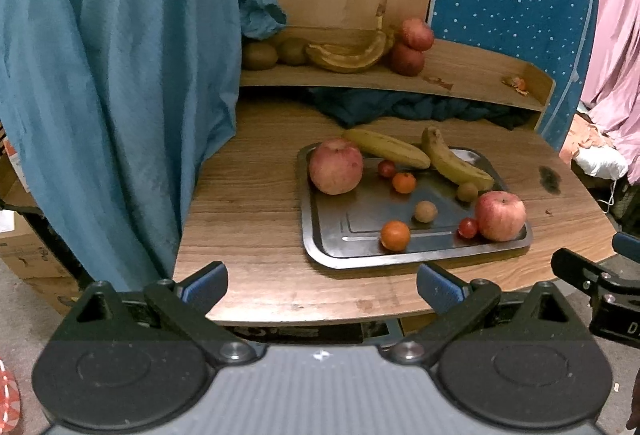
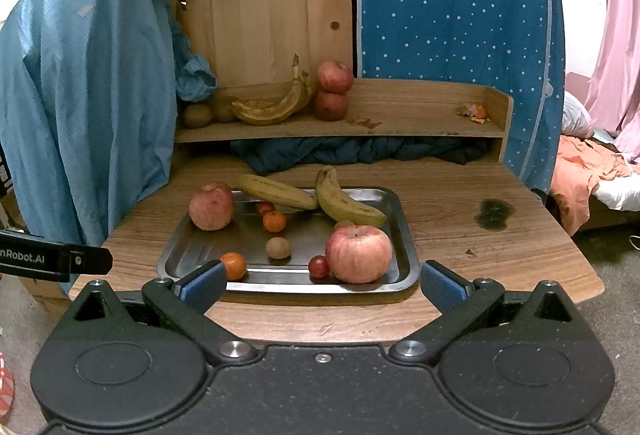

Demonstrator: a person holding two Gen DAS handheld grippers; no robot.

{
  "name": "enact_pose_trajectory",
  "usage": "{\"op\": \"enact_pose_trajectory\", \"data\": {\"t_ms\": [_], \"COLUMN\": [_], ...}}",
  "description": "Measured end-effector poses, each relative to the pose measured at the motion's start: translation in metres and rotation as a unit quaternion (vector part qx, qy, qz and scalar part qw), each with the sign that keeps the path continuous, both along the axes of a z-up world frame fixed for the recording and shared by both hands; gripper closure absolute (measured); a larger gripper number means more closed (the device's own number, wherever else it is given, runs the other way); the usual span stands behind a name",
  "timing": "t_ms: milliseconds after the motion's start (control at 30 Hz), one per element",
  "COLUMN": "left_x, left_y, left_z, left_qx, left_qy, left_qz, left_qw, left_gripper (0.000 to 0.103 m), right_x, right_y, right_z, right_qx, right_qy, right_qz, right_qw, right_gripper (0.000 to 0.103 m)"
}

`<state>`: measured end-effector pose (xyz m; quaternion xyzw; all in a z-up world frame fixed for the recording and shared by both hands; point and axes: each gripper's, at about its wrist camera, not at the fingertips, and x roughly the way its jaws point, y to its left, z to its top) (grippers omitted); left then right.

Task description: Organize fruits

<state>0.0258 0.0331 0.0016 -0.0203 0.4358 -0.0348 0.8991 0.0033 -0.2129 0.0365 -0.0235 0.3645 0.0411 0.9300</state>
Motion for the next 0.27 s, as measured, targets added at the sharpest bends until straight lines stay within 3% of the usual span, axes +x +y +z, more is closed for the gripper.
{"op": "enact_pose_trajectory", "data": {"t_ms": [267], "left_x": [0.0088], "left_y": [-0.0035], "left_z": [-0.0031], "left_qx": [-0.004], "left_qy": [0.006], "left_qz": [-0.005], "left_qw": [1.0000], "left_gripper": [0.000], "right_x": [0.0093], "right_y": [-0.0033], "right_z": [-0.0030], "right_qx": [-0.001], "right_qy": [0.006], "right_qz": [-0.003], "right_qw": [1.000], "right_gripper": [0.001]}}
